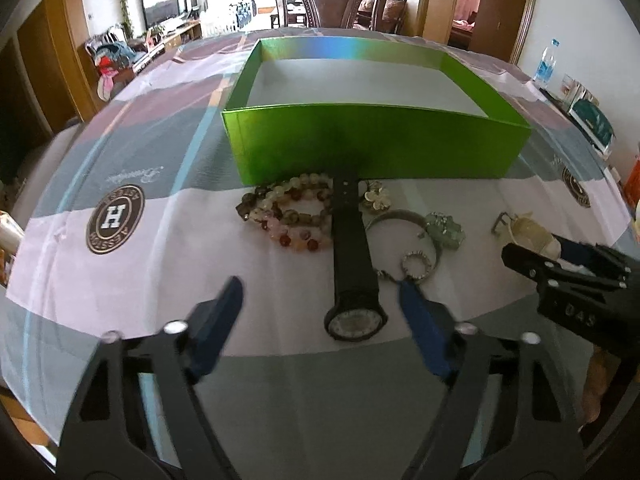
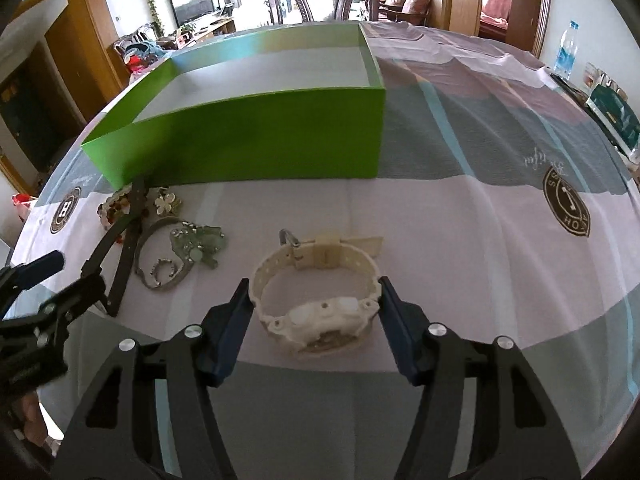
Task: Organize jewelry
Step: 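Close the left tool on the black watch while the right tool grasps the white watch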
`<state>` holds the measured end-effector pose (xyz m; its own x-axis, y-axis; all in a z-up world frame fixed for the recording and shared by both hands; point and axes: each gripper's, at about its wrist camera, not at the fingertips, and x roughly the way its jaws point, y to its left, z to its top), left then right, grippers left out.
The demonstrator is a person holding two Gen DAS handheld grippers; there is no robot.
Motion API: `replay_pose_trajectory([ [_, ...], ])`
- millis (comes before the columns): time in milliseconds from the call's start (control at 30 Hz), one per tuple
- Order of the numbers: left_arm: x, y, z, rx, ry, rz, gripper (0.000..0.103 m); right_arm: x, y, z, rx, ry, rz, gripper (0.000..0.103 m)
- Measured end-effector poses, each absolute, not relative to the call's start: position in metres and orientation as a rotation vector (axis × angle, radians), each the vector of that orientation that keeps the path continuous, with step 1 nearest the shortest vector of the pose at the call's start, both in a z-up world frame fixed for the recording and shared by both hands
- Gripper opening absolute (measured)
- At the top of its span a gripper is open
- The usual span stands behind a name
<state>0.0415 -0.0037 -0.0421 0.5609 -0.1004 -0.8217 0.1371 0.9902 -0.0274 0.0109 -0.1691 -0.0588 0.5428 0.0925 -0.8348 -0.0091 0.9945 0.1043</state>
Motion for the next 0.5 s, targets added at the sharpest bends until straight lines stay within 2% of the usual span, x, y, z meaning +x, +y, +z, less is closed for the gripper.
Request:
replay_pose_trajectory([
  [67, 0.047, -0.004, -0.046, 0.033, 0.985, -0.15, 0.057, 0.009, -0.17, -0.06, 0.092, 0.986, 0.07, 0.061],
  [233, 0.051, -0.01, -0.055, 0.053, 1.012, -0.164, 0.055, 0.013, -0.171, -0.061, 0.077, 0.977, 0.067, 0.061],
  [267, 0.052, -0.011, -0.057, 0.048, 1.016, -0.177, 0.048, 0.014, -0.171, -0.061, 0.072, 0.978, 0.066, 0.061],
  [300, 0.052, -0.012, -0.058, 0.035, 1.019, -0.195, 0.032, 0.015, -0.171, -0.061, 0.069, 0.978, 0.066, 0.061],
  [500, 0.049, -0.007, -0.048, 0.022, 0.987, -0.199, 0.031, 0.014, -0.17, -0.054, 0.069, 0.959, 0.072, 0.061],
])
